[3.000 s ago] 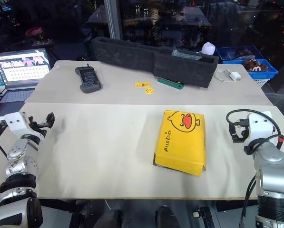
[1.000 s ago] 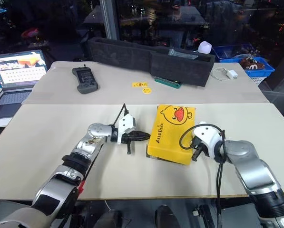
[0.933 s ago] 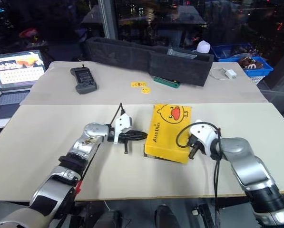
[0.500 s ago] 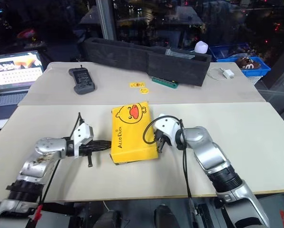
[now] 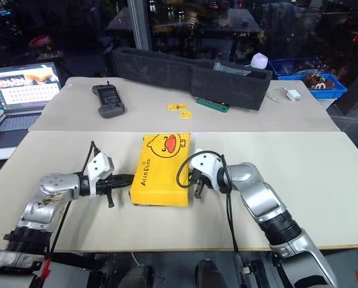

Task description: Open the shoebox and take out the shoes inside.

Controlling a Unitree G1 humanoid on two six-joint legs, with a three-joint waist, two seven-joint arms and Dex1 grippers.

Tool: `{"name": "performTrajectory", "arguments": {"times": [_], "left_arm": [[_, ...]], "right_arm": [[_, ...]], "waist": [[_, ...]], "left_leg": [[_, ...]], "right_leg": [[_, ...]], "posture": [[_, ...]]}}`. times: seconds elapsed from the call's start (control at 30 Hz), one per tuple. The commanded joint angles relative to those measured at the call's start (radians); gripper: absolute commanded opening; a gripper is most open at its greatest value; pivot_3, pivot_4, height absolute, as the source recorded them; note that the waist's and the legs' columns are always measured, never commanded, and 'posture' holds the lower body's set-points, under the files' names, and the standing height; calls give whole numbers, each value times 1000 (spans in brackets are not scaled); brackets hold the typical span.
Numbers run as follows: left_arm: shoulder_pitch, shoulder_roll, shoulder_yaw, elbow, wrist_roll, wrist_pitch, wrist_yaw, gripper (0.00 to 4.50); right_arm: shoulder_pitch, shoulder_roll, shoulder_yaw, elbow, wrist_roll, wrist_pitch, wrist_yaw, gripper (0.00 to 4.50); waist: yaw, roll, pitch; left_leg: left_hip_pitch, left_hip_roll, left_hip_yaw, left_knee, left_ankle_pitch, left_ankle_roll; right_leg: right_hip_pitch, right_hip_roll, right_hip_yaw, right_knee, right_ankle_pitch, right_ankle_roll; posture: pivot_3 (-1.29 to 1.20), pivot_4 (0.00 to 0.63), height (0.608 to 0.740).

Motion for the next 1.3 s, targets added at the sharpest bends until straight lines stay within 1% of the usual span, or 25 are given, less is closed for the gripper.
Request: {"name": "performTrajectory", "arguments": {"times": [0.03,0.17,0.3,0.5,0.63,0.7,0.8,0.9,1.0,1.1,1.13,1.2,1.3], "left_arm": [[-39,-32,-36,16,-6,-40,-13,129],[-33,-28,-31,6,-9,-41,-21,129],[23,10,-10,-51,-40,-24,-58,129],[78,36,22,-103,-55,5,-35,129],[101,52,63,-89,-64,14,3,129],[124,72,113,-69,-74,16,30,129],[188,124,255,-90,-147,63,53,129],[273,152,376,-220,-291,181,39,129],[384,160,466,-384,-421,284,39,129],[486,156,526,-504,-498,340,49,129],[530,156,542,-548,-513,347,45,129],[603,155,572,-626,-552,368,50,129],[671,142,591,-689,-575,367,70,129]], "right_arm": [[-6,10,-14,-61,23,-27,16,0],[-6,-4,-33,-42,10,-36,-3,0],[-32,-29,-91,1,19,-33,-18,0],[-37,-61,-131,28,17,-50,-5,0],[-8,-90,-155,1,31,-40,11,0],[35,-121,-193,-40,49,-16,19,0],[153,-192,-333,-134,130,45,38,0],[246,-238,-448,-196,216,88,60,0],[302,-248,-513,-245,306,129,82,0],[330,-249,-521,-252,344,137,89,0],[335,-249,-506,-242,340,127,87,0],[334,-242,-467,-214,321,96,79,0],[304,-218,-375,-161,265,37,65,0]], "waist": [[0,0,0],[0,0,0],[-1,0,0],[-2,0,0],[-3,0,0],[-2,0,0],[-2,0,0],[-4,0,0],[-7,0,0],[-11,0,0],[-14,0,0],[-12,0,0],[-10,0,0]], "left_leg": [[0,0,0,0,0,0],[0,0,0,0,0,0],[0,0,0,0,0,0],[0,0,0,0,0,0],[-1,0,0,0,0,0],[-1,0,0,0,0,0],[-2,0,0,-1,0,0],[-2,0,0,-1,0,0],[0,0,2,0,0,0],[3,0,2,0,0,0],[2,1,2,0,0,0],[2,1,3,-1,-1,0],[1,1,3,-1,-1,0]], "right_leg": [[0,0,0,0,0,0],[0,0,0,0,0,0],[0,0,0,0,0,0],[0,0,0,0,0,0],[0,0,0,0,0,0],[-1,0,0,-1,0,0],[-1,0,0,-1,0,0],[-2,-1,0,-1,-1,0],[0,-2,0,-1,-1,0],[2,-1,1,-1,-2,-2],[1,-1,1,-1,-4,-5],[1,-1,1,-1,-4,-6],[0,-1,1,-1,-4,-6]], "posture": [[0,150,715],[0,150,715],[0,150,715],[0,150,715],[0,150,715],[0,150,715],[0,150,715],[0,150,715],[0,150,715],[0,150,715],[0,150,715],[0,150,715],[0,150,715]]}}
